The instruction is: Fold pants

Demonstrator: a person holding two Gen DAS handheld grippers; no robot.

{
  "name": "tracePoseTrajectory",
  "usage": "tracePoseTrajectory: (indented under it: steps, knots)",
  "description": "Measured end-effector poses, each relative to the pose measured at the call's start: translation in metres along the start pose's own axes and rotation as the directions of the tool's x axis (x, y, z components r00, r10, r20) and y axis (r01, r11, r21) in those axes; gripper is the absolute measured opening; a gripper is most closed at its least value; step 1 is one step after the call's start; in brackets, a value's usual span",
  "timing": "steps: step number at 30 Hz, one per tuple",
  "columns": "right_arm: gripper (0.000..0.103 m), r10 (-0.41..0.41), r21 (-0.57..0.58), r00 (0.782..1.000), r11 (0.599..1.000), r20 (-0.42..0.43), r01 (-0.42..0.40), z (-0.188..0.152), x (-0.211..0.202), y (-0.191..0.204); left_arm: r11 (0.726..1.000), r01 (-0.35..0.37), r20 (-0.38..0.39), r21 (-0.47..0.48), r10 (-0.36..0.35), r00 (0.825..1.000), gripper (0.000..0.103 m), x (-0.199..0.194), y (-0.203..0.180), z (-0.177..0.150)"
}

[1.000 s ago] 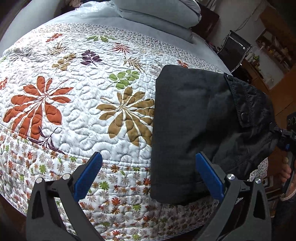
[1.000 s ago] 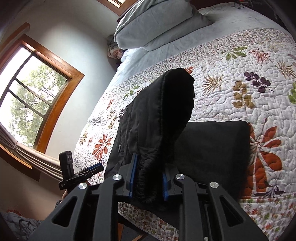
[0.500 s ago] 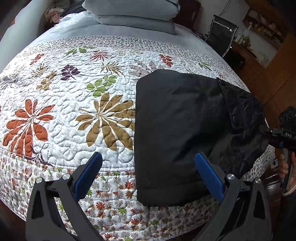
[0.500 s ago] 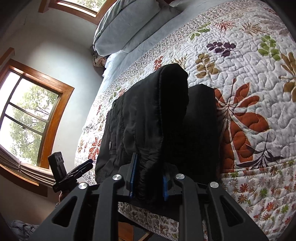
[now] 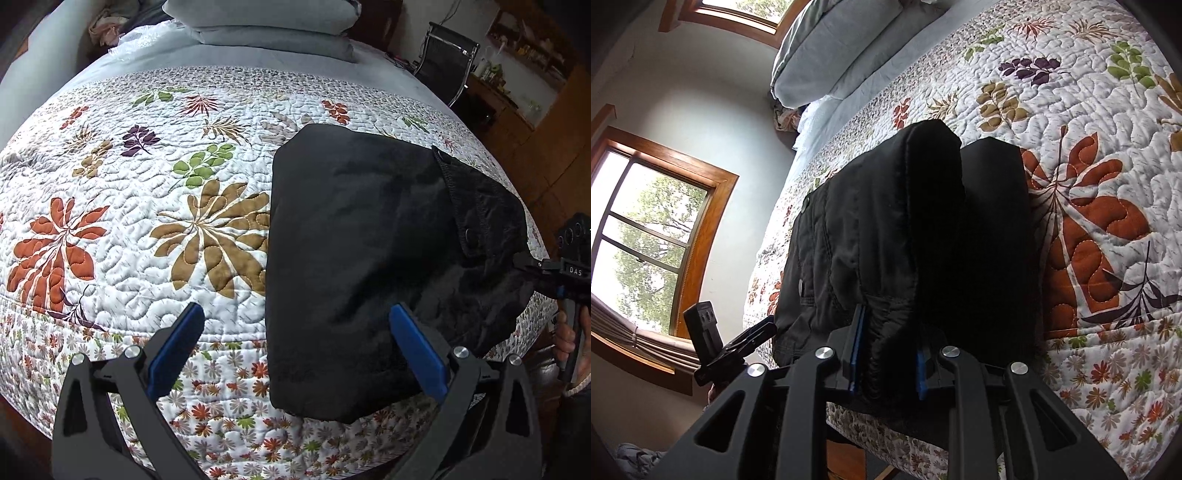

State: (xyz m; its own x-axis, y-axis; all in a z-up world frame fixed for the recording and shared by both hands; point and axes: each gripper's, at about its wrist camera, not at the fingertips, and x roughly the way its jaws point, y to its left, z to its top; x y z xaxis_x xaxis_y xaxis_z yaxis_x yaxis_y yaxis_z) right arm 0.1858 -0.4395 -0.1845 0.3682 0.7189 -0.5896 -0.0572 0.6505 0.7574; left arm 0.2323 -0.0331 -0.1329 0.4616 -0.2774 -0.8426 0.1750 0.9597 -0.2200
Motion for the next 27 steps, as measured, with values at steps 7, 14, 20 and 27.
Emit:
tracePoseTrajectory:
  steps: [7,14,20,27]
  knots:
    - [0.041,-0.020,0.012,1.000,1.000,-0.011,0.020,-0.007,0.000,-0.004,1.000,0.008,-0.017,-0.008,-0.009,1.000,0.100,0.010,-0.002,-0.002]
    - [0.073,0.010,0.043,1.000,0.999,0.013,-0.011,-0.016,-0.022,-0.009,0.999,0.033,-0.027,-0.030,-0.034,0.999,0.100,0.005,0.006,-0.004]
    - [0.067,0.048,0.070,0.999,0.996,0.011,-0.049,-0.028,-0.029,-0.020,0.996,0.051,-0.035,-0.076,-0.053,0.998,0.100,0.003,0.013,-0.008]
    - [0.048,0.048,0.057,0.999,0.997,0.013,-0.049,-0.028,-0.022,-0.017,1.000,0.021,-0.035,-0.020,-0.022,0.999,0.100,0.008,-0.002,-0.008]
